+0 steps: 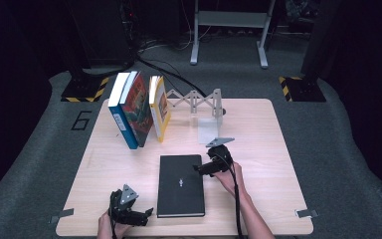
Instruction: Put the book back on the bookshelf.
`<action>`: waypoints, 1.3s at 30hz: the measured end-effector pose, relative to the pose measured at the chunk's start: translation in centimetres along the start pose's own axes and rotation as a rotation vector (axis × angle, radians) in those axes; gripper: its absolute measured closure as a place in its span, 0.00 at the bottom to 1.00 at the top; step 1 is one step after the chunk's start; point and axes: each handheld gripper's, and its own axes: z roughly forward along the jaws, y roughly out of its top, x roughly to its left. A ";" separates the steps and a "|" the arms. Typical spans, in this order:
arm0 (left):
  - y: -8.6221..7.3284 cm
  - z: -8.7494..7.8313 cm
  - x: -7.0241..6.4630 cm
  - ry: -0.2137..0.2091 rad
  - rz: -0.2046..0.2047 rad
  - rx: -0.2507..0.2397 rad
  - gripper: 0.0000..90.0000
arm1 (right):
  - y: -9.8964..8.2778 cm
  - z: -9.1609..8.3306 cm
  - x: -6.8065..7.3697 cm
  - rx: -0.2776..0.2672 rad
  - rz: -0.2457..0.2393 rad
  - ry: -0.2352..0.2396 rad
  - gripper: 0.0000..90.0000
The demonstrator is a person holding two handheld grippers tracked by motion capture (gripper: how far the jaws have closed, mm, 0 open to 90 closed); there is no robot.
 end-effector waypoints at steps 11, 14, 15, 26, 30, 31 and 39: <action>-0.5 0.0 -1.2 -0.045 0.023 -0.022 0.00 | 0.6 2.8 0.1 0.039 0.005 0.024 0.10; -0.4 0.0 -1.5 -0.063 0.029 -0.016 0.00 | 1.0 3.3 0.2 0.033 0.008 0.027 0.10; -0.3 0.0 -1.5 -0.061 0.045 -0.015 0.00 | 1.2 3.4 0.1 0.033 -0.012 0.036 0.11; -0.2 0.5 -1.8 -0.050 0.024 -0.028 0.00 | 1.2 4.1 -0.3 0.050 0.015 0.110 0.17; 0.0 0.7 -1.6 -0.024 0.010 -0.030 0.00 | 1.0 4.1 -0.5 0.042 0.013 0.124 0.18; 0.1 0.7 -1.5 -0.027 0.013 -0.029 0.00 | 1.0 4.0 -0.5 0.051 0.018 0.121 0.18; 0.3 1.1 -1.4 -0.006 -0.016 -0.042 0.00 | 0.9 3.7 -0.6 0.052 0.022 0.121 0.19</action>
